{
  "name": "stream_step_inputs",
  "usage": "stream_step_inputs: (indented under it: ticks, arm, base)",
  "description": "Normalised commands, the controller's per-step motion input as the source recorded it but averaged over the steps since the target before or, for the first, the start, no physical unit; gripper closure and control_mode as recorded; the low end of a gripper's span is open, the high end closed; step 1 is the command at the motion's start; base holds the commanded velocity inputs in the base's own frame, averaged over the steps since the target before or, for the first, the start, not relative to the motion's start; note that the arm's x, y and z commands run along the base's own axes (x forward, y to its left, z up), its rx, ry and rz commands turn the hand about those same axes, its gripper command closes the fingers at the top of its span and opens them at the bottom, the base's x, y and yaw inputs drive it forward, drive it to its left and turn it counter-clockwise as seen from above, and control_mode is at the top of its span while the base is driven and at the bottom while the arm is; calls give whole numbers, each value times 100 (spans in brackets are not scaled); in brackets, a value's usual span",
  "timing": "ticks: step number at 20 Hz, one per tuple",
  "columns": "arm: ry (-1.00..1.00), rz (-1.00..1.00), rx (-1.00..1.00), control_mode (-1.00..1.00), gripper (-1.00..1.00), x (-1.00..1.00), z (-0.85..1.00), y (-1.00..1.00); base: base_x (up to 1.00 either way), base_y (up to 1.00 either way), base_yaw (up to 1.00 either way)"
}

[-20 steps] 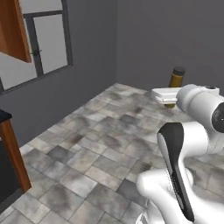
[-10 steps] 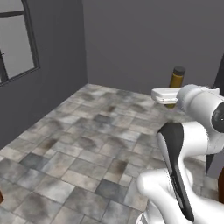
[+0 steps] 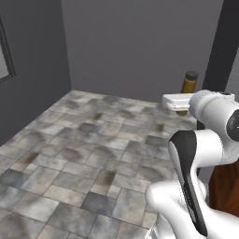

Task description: Collect the turmeric, mayonnaise, and shaker from the cabinet and place them next to the stove.

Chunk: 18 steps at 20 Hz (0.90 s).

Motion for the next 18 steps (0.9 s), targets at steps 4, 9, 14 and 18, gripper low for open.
stream_step_inputs:
  ticks: [4,9,14,18]
  arm:
    - [0,0,0,100,100,0,0,0]
    - [0,0,0,100,100,0,0,0]
    - [0,0,0,100,100,0,0,0]
    - [0,0,0,100,100,0,0,0]
  base:
    - [-2,-65,-21]
    - [-2,-81,-20]
    - [-14,-97,-23]
    - [-23,-97,-24]
